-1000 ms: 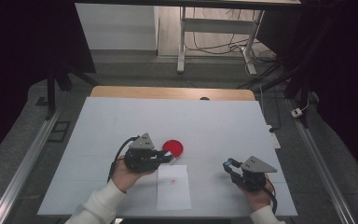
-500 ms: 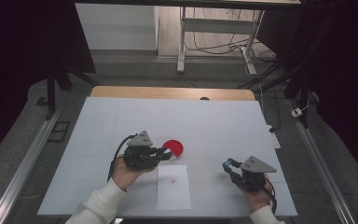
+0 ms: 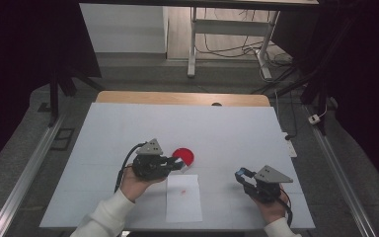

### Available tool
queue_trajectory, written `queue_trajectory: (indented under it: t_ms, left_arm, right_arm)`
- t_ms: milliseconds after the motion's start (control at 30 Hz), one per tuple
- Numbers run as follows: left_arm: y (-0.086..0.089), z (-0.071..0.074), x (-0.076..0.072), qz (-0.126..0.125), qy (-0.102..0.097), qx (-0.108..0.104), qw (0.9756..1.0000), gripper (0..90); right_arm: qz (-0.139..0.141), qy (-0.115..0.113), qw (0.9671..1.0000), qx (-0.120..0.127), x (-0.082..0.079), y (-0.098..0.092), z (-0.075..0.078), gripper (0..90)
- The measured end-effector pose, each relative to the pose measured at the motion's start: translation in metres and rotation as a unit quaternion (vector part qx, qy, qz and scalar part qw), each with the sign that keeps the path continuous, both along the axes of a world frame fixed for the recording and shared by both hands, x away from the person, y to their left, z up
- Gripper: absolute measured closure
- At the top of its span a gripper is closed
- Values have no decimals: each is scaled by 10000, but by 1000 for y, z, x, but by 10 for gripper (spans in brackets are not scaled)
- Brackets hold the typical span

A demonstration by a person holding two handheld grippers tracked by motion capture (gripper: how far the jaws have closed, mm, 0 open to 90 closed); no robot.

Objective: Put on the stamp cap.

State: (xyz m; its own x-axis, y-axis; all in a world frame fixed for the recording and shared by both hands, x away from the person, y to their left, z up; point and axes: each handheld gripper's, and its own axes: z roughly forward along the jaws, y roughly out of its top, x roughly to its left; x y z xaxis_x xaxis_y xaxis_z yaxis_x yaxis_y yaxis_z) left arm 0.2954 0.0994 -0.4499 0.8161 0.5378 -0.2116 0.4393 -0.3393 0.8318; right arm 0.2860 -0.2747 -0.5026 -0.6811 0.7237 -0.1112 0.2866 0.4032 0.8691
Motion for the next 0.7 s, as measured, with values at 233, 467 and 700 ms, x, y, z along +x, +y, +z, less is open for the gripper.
queue_trajectory:
  t_ms: [233, 467, 700]
  left_arm:
    - [0, 0, -1, 2, -12, 8, 10000, 751]
    - [-2, 0, -1, -12, 0, 19, 10000, 752]
    - [-4, -1, -1, -27, -7, 34, 10000, 751]
  right_arm:
    - [40, 15, 10000, 22, 0, 3, 0, 655]
    - [132, 12, 9999, 70, -1, 8, 0, 655]
    - [238, 20, 9996, 124, -2, 15, 0, 655]
